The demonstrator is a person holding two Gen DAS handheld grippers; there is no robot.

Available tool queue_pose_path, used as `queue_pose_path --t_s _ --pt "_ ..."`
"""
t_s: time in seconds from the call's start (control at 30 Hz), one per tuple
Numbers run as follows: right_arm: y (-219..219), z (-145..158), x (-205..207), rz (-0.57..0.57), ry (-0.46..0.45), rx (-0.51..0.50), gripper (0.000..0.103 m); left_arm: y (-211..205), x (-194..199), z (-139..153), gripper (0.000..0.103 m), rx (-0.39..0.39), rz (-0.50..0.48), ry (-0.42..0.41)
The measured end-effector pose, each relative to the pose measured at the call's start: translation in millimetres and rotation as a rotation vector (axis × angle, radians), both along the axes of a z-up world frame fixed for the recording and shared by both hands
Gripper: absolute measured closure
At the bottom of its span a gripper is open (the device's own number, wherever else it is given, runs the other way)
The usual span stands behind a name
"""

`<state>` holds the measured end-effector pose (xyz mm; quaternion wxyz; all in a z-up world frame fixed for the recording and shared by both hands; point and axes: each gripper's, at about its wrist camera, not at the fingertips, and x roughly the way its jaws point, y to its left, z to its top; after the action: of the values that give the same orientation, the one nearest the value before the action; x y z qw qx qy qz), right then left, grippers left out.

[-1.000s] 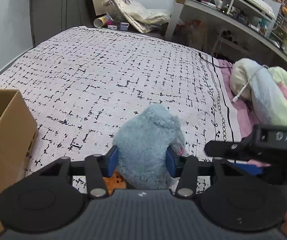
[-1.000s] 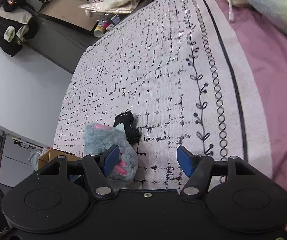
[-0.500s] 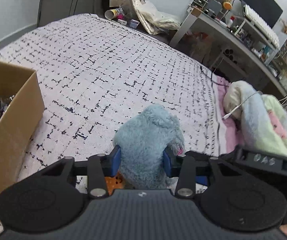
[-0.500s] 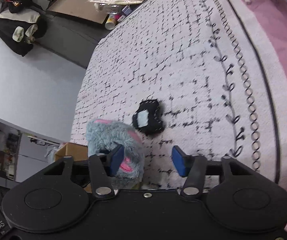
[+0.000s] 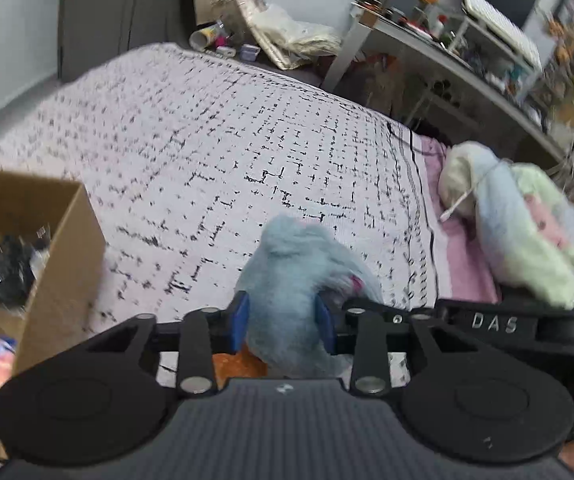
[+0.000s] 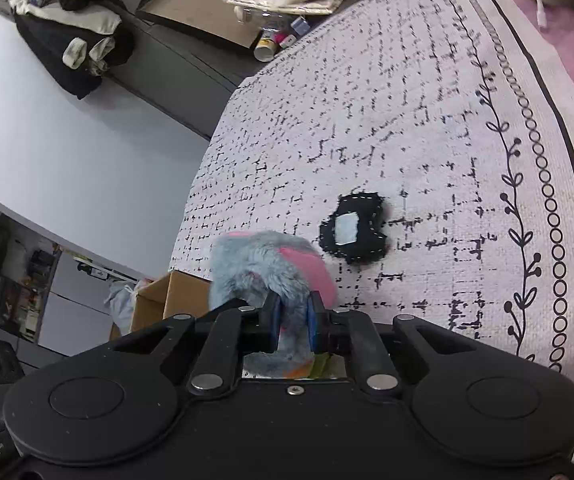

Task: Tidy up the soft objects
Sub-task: 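Close both grippers on the blue fluffy plush with pink ears, then lift and carry the fluffy plush over the box with both grippers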

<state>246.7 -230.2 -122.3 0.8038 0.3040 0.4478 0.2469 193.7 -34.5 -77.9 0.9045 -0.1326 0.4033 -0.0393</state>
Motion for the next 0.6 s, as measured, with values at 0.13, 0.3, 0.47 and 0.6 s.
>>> queue_pose_path --t_s 0.13,0.3,0.47,0.6 --pt "3.3 12.2 -6.2 -0.009 -0.024 -0.012 0.09 0.5 -7.1 7.0 0.083 0.027 -0.027 -0.03" --pt "10.6 26.9 -13.3 -0.006 -0.066 -0.027 0.09 12.9 -13.7 16.8 0.085 -0.013 -0.027 -0.054" --pt "22.6 36.4 -21.4 -0.007 -0.066 -0.017 0.09 24.3 -23.7 26.5 0.085 -0.016 -0.025 -0.078" --pt "33.4 43.8 -28.0 -0.008 -0.085 -0.04 0.09 36.4 -28.3 31.4 0.086 -0.038 -0.031 -0.085"
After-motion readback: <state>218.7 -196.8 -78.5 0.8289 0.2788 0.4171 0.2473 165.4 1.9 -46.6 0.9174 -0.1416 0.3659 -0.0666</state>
